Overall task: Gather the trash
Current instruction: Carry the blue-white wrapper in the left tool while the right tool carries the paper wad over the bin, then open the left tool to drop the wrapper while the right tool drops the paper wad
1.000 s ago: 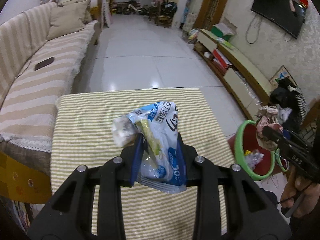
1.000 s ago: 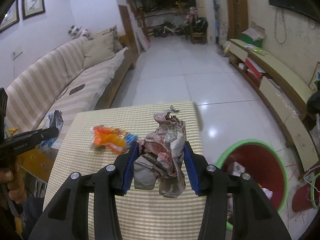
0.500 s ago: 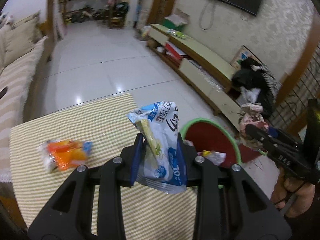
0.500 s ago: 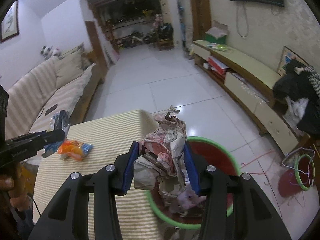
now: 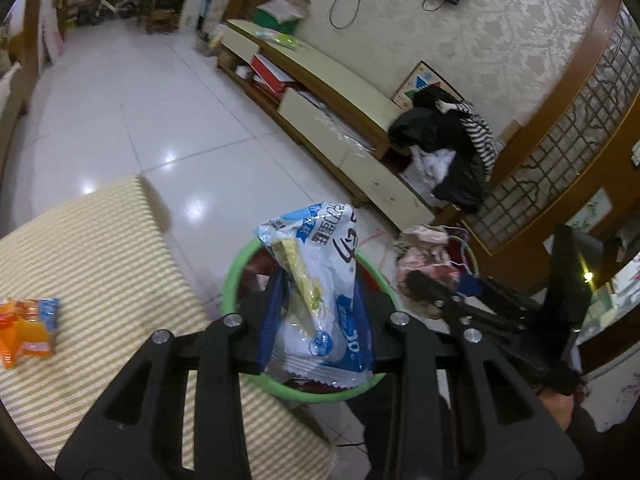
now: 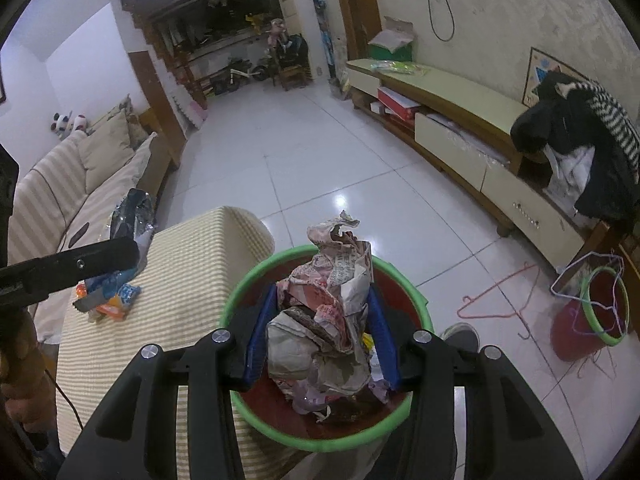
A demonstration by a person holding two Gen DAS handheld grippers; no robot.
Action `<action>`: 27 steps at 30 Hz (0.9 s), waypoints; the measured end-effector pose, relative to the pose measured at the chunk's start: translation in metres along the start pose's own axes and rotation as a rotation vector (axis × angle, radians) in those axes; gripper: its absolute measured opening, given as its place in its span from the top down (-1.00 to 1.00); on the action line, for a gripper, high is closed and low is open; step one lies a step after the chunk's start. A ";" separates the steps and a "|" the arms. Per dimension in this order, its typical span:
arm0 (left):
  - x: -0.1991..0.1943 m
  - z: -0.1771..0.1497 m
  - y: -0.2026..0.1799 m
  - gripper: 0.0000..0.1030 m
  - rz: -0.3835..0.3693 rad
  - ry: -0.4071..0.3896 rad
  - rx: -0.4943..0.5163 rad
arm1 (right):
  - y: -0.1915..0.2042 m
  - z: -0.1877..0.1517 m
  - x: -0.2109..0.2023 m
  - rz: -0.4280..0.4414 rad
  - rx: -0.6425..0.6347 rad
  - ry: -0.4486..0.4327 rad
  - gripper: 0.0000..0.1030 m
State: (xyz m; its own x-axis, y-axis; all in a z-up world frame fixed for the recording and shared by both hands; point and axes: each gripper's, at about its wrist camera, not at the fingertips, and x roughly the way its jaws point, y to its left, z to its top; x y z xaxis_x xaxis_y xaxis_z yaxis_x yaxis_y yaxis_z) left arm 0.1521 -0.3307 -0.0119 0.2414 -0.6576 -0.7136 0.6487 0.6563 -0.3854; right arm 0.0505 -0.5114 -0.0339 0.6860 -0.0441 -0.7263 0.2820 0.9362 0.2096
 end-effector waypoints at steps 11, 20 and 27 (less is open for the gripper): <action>0.028 0.004 -0.007 0.39 -0.019 0.043 0.013 | -0.015 0.005 0.013 0.010 0.013 0.006 0.14; 0.043 0.003 0.002 0.38 -0.017 0.075 0.001 | -0.021 0.016 0.029 0.012 0.004 0.009 0.13; 0.047 0.003 0.008 -0.03 0.002 0.069 -0.005 | -0.019 0.020 0.037 -0.005 -0.017 0.000 -0.18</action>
State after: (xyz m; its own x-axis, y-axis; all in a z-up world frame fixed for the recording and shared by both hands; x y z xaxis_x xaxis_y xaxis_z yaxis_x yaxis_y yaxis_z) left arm 0.1702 -0.3573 -0.0465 0.1927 -0.6292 -0.7530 0.6448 0.6596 -0.3862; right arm 0.0835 -0.5382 -0.0514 0.6848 -0.0491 -0.7271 0.2742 0.9418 0.1947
